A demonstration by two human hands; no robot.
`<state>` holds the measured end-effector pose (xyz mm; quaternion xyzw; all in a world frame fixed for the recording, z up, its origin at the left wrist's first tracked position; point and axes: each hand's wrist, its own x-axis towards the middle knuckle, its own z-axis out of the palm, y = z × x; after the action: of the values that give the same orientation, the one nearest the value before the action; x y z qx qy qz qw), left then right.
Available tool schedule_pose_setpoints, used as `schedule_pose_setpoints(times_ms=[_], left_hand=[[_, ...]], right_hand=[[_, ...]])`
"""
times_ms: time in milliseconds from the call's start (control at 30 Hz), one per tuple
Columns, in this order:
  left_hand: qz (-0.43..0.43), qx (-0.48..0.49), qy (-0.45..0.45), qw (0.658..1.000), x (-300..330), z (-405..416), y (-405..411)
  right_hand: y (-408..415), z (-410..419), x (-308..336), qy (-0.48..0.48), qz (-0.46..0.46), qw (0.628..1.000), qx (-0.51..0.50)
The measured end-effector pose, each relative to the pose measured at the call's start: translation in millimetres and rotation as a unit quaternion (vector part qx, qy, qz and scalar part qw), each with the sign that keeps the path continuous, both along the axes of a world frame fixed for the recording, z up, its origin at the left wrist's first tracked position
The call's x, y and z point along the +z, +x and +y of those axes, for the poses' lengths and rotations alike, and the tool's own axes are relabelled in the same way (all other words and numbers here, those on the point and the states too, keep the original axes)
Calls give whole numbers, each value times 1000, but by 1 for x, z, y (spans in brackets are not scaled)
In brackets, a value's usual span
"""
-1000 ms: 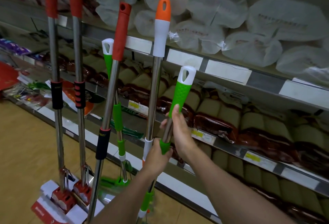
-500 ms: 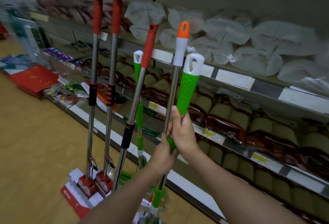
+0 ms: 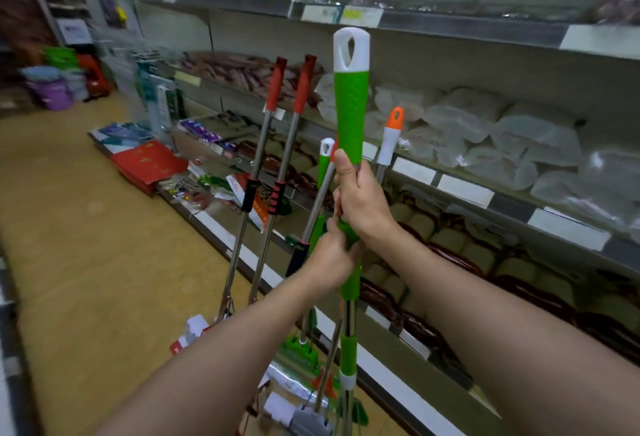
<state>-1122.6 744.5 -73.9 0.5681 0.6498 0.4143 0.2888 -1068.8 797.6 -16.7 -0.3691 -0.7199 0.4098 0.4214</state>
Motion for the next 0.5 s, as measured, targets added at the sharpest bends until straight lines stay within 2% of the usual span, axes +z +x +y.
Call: schedule_pose_setpoints(times_ms=[167, 333, 500], left_hand=[[19, 34, 26, 999, 25, -23, -4], [14, 73, 13, 997, 34, -49, -22], [50, 126, 7, 991, 55, -78, -52]], right_hand=[[-8, -23, 29, 22, 21, 999, 37], [-25, -46, 38, 19, 44, 995, 86], [-58, -71, 57, 23, 47, 990, 132]])
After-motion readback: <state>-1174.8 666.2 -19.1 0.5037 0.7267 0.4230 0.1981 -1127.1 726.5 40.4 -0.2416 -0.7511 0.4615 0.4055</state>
